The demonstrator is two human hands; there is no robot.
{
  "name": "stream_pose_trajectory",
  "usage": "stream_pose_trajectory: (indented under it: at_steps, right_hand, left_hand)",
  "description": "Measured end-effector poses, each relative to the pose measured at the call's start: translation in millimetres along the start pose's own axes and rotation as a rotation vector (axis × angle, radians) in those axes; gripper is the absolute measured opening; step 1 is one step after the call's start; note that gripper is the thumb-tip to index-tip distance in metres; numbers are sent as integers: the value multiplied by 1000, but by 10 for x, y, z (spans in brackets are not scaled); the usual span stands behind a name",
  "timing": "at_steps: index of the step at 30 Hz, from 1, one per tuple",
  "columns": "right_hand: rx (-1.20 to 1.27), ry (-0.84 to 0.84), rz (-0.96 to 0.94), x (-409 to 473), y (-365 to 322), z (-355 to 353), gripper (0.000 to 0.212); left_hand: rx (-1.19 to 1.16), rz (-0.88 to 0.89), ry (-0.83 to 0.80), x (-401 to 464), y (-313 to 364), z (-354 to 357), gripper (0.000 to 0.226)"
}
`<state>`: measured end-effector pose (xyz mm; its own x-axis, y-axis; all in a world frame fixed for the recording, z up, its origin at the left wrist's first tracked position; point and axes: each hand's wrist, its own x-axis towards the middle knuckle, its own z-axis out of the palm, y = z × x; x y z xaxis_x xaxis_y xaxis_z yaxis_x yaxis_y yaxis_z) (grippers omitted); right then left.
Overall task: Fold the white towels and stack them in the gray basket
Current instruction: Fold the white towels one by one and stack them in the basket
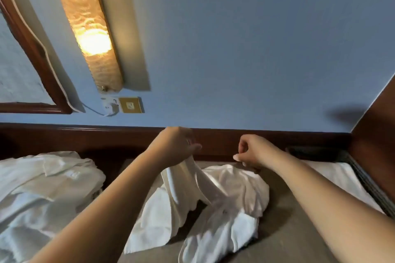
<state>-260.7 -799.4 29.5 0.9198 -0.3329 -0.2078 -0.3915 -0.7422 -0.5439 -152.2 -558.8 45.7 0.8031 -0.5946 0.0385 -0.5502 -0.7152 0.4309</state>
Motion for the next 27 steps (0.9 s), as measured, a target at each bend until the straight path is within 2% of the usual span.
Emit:
stream_pose_trajectory:
  at_steps: [5, 10, 13, 15, 18, 20, 22, 25, 27]
  right_hand:
    - [49, -209, 138, -195, 764, 1339, 20]
    - [79, -396, 204, -339, 1031, 2350, 11]
    - [75, -392, 197, -280, 996, 2755, 7]
    - [14, -330, 143, -193, 938, 2969, 10]
    - [-148, -315, -38, -56, 875, 3252, 23]
    - [-328, -388, -189, 1, 845, 3407, 39]
    - [-497, -381, -288, 17, 787, 3529, 55]
    - [-573, -270, -219, -31, 647, 3697, 72]
    - [-543, -200, -89, -77, 573, 3806, 59]
  left_hand:
    - [74, -153, 104, -499, -632, 353, 30]
    - [161, -200, 411, -918, -1095, 311, 45]
    - [83, -249, 599, -1022, -1312, 173, 50]
    - [30, -297, 648, -1043, -1503, 125, 58]
    - [-16, -320, 634, -1106, -1701, 159, 59]
    - [-57, -313, 561, -1146, -1698, 237, 57]
    - [-43, -303, 460, -1190, -1623, 376, 52]
    - [38, -242, 358, -1221, -1536, 622, 47]
    - [28, -228, 321, -1212, -1534, 750, 47]
